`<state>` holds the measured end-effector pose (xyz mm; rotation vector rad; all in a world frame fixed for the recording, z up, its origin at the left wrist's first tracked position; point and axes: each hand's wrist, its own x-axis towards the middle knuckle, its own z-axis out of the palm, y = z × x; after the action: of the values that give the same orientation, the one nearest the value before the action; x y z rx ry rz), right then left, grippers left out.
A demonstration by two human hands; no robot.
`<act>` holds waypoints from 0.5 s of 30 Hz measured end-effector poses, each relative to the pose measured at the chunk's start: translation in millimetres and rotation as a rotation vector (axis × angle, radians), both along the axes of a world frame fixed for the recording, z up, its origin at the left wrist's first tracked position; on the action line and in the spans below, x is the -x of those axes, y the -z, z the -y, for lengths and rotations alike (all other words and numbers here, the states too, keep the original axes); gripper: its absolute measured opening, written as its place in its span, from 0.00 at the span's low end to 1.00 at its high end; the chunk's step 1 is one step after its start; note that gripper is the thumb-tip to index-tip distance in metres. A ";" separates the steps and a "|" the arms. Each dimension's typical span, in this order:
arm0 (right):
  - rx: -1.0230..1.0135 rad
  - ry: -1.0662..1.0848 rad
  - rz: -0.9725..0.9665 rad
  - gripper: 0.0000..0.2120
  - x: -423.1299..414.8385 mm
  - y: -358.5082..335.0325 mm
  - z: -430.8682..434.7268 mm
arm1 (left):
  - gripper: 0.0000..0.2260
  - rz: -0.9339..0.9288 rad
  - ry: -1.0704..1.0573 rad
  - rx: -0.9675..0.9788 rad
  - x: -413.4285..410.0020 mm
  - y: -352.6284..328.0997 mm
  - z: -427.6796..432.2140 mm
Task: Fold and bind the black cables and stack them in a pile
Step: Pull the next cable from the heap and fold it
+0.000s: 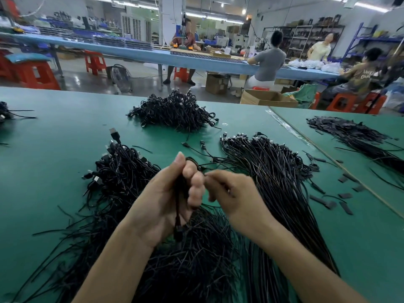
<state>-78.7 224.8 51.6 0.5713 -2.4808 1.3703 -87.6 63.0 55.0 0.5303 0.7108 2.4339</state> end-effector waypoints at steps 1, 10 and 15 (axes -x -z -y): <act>-0.071 -0.015 0.028 0.12 -2.4 4.3 1.6 | 0.17 0.012 -0.131 0.013 0.3 0.9 -2.5; -0.438 -0.072 -0.014 0.11 -20.3 -6.4 -6.8 | 0.15 -0.534 -0.868 0.802 9.3 25.3 -13.3; -0.242 -0.077 -0.123 0.02 -16.2 -25.3 -21.7 | 0.25 -0.566 -0.541 0.973 -1.2 20.0 -16.6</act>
<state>-62.5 246.5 76.9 0.7846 -2.5638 1.0309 -86.4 79.6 35.0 0.6507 2.3333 1.9646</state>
